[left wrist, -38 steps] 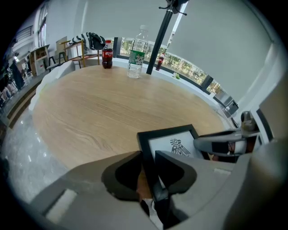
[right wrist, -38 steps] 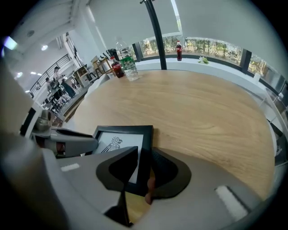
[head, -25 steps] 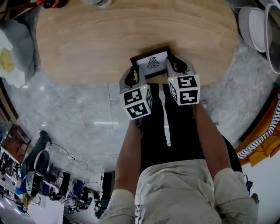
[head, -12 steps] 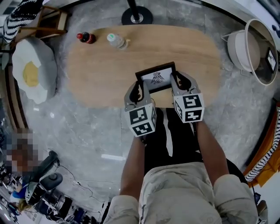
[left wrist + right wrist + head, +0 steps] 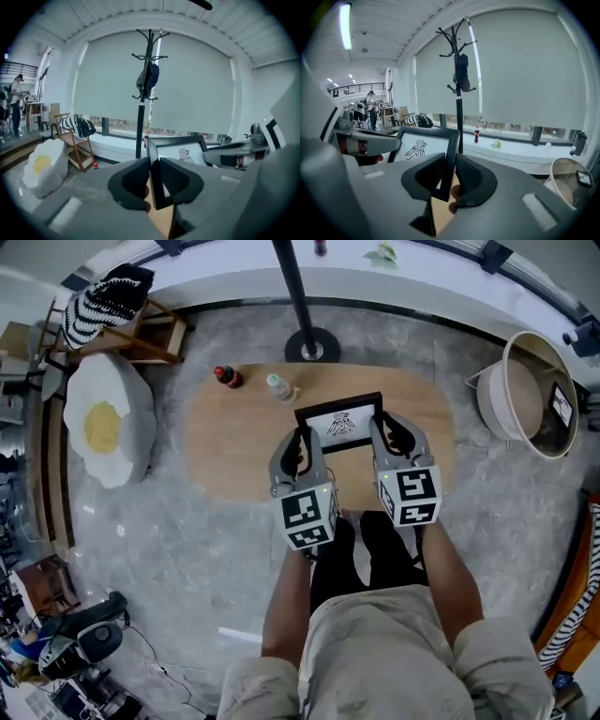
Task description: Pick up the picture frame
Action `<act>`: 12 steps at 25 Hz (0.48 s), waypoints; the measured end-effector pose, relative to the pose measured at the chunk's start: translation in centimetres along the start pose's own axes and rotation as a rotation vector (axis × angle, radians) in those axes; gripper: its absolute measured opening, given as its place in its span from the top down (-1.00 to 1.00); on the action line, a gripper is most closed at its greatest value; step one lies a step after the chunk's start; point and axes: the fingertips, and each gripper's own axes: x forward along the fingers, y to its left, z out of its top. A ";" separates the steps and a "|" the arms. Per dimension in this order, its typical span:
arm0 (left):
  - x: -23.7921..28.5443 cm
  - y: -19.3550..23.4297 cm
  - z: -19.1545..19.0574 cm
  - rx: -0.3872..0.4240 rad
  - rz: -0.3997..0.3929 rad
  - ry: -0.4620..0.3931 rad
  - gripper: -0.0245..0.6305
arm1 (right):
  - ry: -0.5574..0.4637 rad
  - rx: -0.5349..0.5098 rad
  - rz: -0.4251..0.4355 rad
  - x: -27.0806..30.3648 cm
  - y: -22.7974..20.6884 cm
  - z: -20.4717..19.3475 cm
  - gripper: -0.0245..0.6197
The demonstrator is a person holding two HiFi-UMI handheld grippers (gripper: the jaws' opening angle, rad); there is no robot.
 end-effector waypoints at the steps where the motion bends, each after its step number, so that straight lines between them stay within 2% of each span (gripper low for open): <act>1: -0.5 -0.1 1.5 0.010 0.001 -0.025 0.67 | -0.027 -0.010 -0.004 -0.6 0.0 1.6 0.69; 9: -4.8 -1.6 13.6 0.101 0.007 -0.248 0.67 | -0.250 -0.051 -0.012 -5.3 0.0 13.4 0.69; 12: -6.0 -2.9 18.0 0.161 0.012 -0.333 0.67 | -0.335 -0.060 -0.020 -7.1 -0.7 17.5 0.69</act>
